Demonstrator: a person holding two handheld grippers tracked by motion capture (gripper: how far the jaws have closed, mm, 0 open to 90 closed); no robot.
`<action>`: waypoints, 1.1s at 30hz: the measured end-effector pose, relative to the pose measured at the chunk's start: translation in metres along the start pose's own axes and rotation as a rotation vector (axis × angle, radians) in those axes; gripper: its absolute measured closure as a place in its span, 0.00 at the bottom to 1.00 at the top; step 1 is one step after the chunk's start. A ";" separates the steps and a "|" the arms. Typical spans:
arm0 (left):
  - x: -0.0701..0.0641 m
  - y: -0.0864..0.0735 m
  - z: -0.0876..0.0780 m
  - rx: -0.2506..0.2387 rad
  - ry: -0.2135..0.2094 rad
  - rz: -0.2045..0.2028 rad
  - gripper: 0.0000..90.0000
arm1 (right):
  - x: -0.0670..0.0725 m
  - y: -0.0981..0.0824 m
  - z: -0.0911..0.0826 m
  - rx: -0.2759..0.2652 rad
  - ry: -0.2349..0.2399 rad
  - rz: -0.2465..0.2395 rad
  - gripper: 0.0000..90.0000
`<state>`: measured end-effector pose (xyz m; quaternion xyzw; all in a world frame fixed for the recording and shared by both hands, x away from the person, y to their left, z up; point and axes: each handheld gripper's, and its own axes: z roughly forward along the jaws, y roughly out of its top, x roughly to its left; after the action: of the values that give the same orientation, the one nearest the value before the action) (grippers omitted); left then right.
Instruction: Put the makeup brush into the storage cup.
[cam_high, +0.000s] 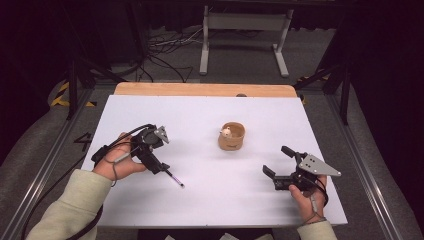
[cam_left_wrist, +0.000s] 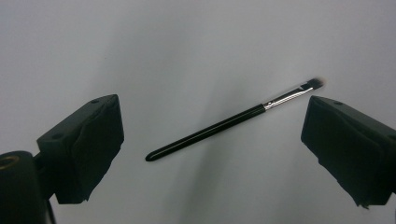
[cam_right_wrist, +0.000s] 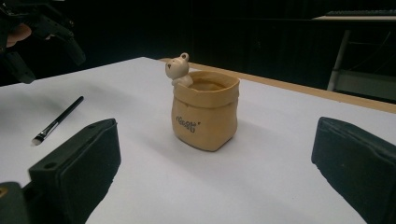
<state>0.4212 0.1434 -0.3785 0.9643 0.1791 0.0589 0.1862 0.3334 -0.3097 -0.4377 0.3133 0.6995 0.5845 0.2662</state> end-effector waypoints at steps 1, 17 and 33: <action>0.000 0.000 0.001 -0.004 0.003 0.008 0.07 | 0.000 0.000 0.000 0.000 0.000 0.000 0.02; 0.000 -0.004 0.026 0.017 -0.054 -0.013 0.09 | -0.001 0.000 0.000 -0.003 0.000 0.002 0.01; -0.001 -0.009 0.045 0.058 -0.094 -0.016 0.13 | -0.001 0.000 -0.001 -0.011 0.009 0.022 0.01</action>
<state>0.4253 0.1360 -0.4232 0.9695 0.1795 0.0069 0.1667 0.3333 -0.3109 -0.4374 0.3168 0.6939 0.5927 0.2586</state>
